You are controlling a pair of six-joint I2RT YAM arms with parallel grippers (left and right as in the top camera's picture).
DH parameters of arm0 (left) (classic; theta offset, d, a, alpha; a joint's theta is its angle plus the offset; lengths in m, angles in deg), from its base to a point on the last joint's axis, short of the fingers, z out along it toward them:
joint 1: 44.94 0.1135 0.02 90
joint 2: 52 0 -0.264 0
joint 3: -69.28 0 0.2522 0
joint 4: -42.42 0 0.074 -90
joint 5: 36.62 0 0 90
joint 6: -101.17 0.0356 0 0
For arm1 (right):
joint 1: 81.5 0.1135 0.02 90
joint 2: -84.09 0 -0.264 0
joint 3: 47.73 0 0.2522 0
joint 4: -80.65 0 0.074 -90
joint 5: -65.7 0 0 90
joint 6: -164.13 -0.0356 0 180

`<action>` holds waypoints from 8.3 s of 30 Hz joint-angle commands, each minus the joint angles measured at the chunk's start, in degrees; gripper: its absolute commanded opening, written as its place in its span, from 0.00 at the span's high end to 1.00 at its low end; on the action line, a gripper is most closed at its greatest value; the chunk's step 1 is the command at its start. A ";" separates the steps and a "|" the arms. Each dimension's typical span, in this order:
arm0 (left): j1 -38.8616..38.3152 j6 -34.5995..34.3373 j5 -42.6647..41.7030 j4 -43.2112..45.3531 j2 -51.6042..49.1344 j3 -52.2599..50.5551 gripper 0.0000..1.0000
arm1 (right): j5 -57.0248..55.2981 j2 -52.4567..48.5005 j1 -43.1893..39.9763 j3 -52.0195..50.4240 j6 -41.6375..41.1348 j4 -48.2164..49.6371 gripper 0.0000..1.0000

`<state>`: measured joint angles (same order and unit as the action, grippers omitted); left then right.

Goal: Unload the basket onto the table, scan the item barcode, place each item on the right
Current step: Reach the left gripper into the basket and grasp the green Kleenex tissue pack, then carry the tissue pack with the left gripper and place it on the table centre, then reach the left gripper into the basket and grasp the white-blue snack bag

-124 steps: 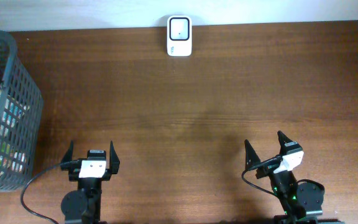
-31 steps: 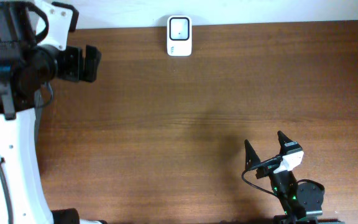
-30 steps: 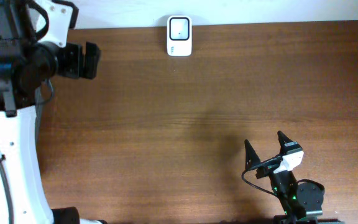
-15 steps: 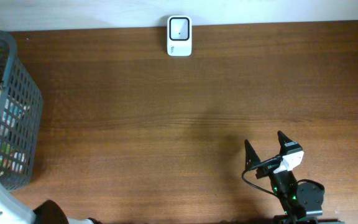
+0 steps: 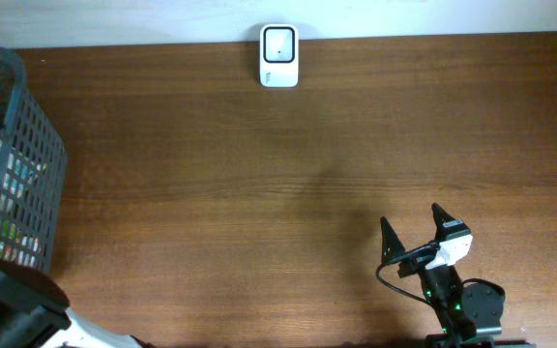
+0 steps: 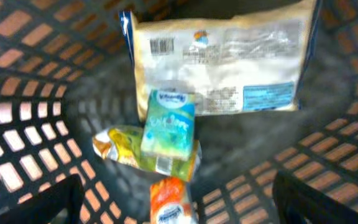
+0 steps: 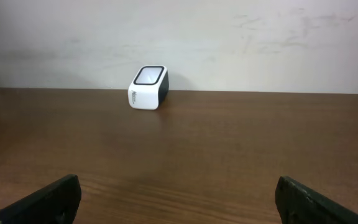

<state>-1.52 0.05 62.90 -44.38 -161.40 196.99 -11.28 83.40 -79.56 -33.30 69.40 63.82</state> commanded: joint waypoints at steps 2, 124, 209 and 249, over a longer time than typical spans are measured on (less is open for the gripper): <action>1.66 8.74 -5.05 7.04 -0.33 -10.80 0.02 | 0.31 0.33 0.31 -0.35 -0.17 -0.20 0.01; 2.97 -10.93 -4.20 -4.48 12.15 -6.84 0.00 | 0.31 0.33 0.31 -0.35 -0.17 -0.20 0.01; 7.06 5.64 -6.05 29.66 -11.72 -12.55 0.13 | 0.31 0.33 0.31 -0.35 -0.17 -0.20 0.01; -1.09 44.37 -5.49 34.77 -22.08 -12.57 0.39 | 0.31 0.33 0.31 -0.35 -0.17 -0.20 0.01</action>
<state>-4.23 48.05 59.01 -7.55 -180.88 185.01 -11.28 83.40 -79.56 -33.28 69.42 63.84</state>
